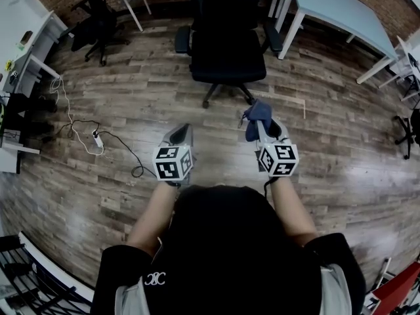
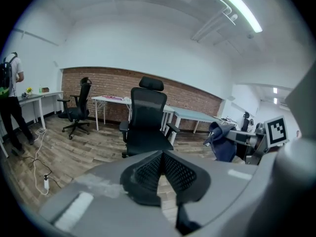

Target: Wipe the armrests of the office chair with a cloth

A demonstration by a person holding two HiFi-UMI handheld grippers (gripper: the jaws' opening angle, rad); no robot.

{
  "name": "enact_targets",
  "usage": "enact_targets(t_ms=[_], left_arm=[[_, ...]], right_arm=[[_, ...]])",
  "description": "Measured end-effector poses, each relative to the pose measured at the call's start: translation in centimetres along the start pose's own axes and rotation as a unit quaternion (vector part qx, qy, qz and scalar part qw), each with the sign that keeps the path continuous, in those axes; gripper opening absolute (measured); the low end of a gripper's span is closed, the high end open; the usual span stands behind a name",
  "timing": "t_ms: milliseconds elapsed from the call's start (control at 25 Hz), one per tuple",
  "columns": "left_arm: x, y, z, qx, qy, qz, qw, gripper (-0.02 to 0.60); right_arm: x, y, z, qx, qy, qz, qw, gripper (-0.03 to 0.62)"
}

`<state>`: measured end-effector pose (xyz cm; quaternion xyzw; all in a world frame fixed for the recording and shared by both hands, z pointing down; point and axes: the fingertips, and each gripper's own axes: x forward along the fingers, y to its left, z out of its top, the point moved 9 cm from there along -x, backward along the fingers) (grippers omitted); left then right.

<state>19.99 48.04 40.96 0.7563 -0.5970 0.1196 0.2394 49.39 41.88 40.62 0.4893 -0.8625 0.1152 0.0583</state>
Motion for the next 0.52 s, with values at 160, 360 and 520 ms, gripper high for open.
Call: enact_targets(t_ms=[160,360,520], left_arm=[[-0.1,-0.6,0.0,0.007,0.001,-0.009,0.9999,0.005],[-0.5,-0.5,-0.8,0.009,0.009,-0.012,0.9999,0.005],[-0.5,-0.4,-1.4,0.009,0.018,-0.01,0.9997,0.005]], right_arm=[[-0.1,0.3,0.1,-0.004,0.003,0.003,1.0,0.08],[-0.5,0.9,-0.5,-0.005,0.007,0.005,1.0,0.08],[-0.7,1.2,-1.0,-0.009,0.015,0.011,1.0,0.08]])
